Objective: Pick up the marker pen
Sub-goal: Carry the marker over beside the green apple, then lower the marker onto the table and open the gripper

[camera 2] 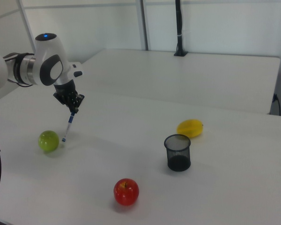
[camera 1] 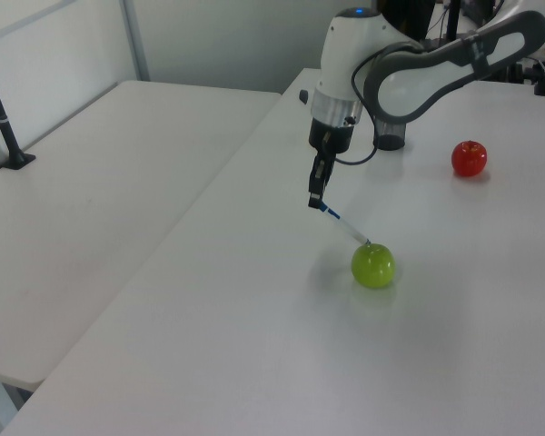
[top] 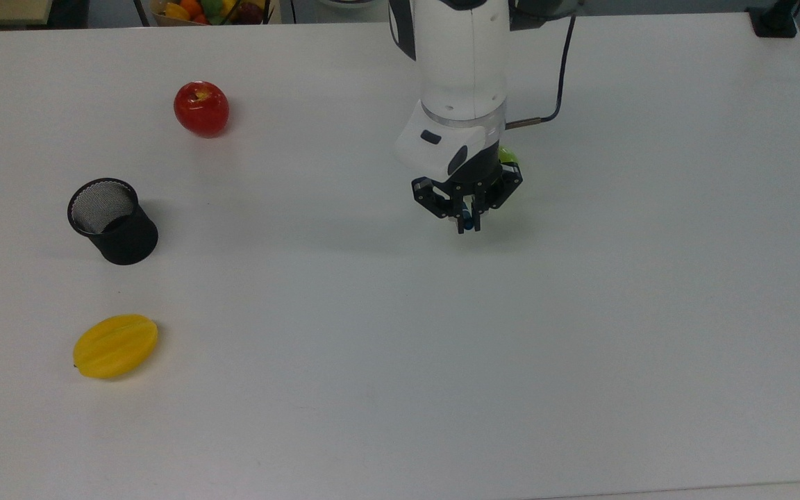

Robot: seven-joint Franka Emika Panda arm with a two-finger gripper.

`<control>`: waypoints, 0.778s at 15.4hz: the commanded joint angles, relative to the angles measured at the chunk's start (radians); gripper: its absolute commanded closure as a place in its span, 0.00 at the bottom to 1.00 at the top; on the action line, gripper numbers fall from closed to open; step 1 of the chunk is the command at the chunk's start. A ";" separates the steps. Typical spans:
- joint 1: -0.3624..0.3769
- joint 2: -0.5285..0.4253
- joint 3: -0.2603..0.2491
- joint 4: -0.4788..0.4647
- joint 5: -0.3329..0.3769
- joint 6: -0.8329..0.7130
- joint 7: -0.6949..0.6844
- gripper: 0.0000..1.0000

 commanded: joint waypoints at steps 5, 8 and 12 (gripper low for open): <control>0.024 0.094 -0.017 0.033 -0.007 0.075 0.017 0.89; 0.022 0.103 -0.019 0.033 -0.020 0.084 0.020 0.78; 0.022 0.102 -0.023 0.033 -0.021 0.084 0.021 0.35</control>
